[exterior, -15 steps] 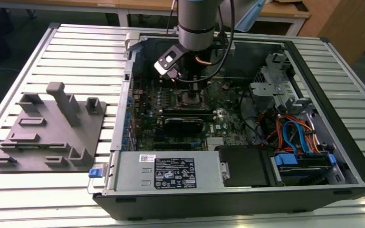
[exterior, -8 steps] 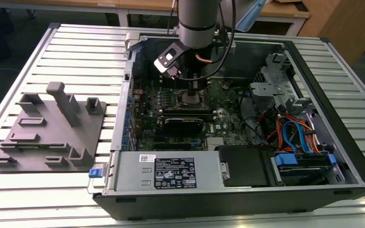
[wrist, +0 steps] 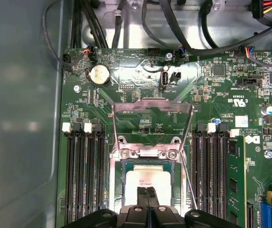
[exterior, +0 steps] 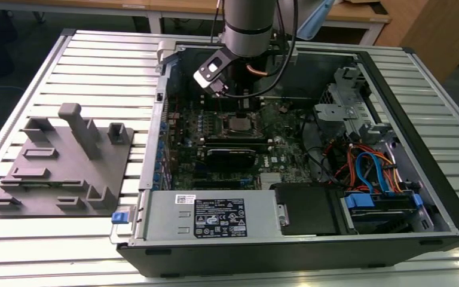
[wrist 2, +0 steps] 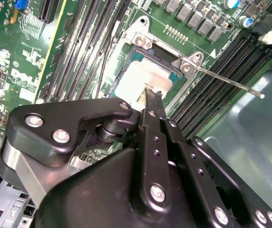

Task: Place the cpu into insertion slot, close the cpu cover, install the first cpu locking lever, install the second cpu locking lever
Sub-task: 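Close the cpu cover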

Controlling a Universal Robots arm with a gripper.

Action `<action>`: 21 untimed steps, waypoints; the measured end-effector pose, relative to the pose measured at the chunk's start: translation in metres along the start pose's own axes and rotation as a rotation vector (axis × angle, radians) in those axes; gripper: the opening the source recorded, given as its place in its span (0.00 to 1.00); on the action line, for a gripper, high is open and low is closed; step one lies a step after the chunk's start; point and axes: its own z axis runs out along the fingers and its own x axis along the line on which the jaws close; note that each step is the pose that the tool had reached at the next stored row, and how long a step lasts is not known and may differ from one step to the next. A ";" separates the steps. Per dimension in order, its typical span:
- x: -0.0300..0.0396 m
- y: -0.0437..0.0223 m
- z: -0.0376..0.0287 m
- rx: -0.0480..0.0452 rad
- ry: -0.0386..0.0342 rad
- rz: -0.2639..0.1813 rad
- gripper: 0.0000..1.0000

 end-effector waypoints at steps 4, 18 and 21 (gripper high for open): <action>0.0000 0.0014 0.0001 0.0025 0.0001 0.000 0.10; 0.0001 0.0033 -0.0037 0.0121 -0.0001 0.000 0.10; 0.0001 0.0033 -0.0037 0.0120 0.0001 0.000 0.10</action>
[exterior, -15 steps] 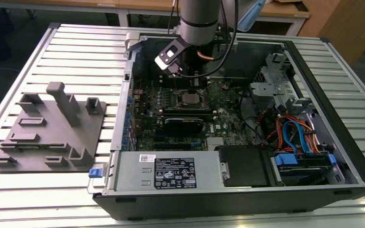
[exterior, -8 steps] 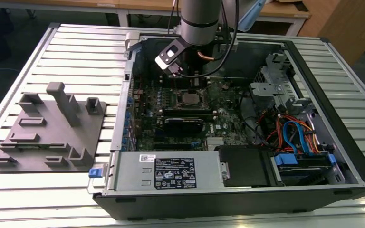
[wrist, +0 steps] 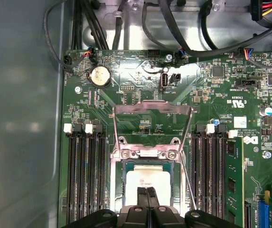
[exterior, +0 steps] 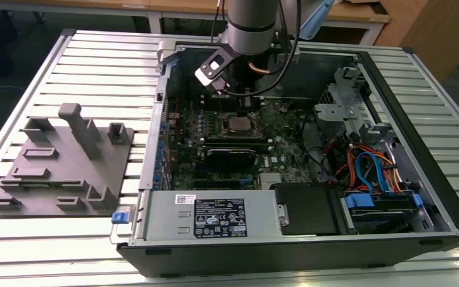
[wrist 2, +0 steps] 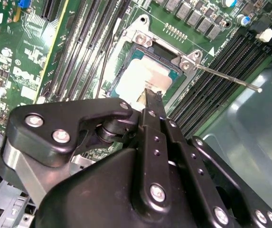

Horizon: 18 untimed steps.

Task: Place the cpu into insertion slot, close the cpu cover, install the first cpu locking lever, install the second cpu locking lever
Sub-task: 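Close the cpu cover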

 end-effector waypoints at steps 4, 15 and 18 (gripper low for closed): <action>0.0001 0.0001 -0.0034 0.0001 -0.0002 0.000 0.10; 0.0001 0.0003 -0.0055 0.0001 -0.0004 0.000 0.10; 0.0001 0.0002 -0.0055 0.0002 -0.0004 0.000 0.10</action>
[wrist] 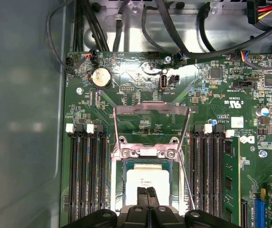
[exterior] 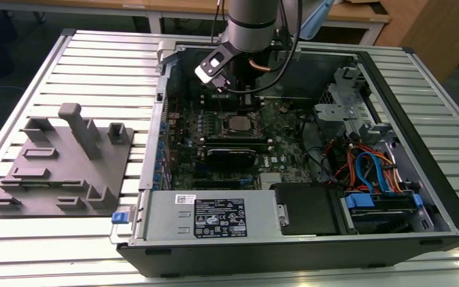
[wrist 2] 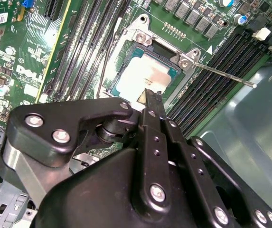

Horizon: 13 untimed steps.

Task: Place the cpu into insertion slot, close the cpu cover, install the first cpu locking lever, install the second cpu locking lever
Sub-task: 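Close the cpu cover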

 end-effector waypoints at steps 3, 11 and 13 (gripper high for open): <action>0.0000 0.0000 -0.0001 0.0000 -0.0001 0.000 0.10; 0.0002 0.0004 -0.0060 0.0037 -0.0014 0.000 0.10; -0.0007 0.0003 -0.0062 0.0097 -0.0032 -0.007 0.10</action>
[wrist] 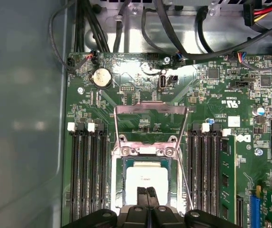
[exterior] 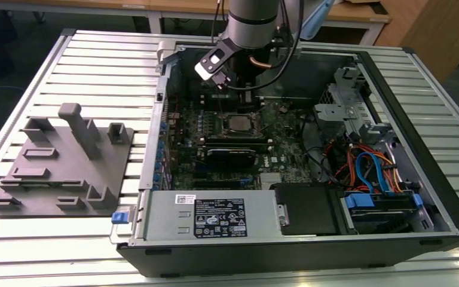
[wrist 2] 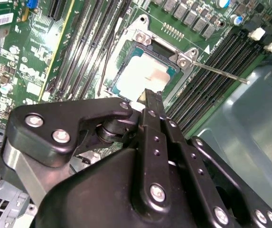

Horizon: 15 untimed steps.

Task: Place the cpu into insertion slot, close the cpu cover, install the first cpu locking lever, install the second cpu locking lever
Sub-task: 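Close the cpu cover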

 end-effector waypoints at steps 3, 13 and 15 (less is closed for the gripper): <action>-0.0069 0.0000 -0.0001 0.0022 0.0001 -0.005 0.10; -0.0071 0.0004 -0.0129 0.0188 0.0009 -0.005 0.10; -0.0070 0.0005 -0.0151 0.0200 0.0009 -0.005 0.10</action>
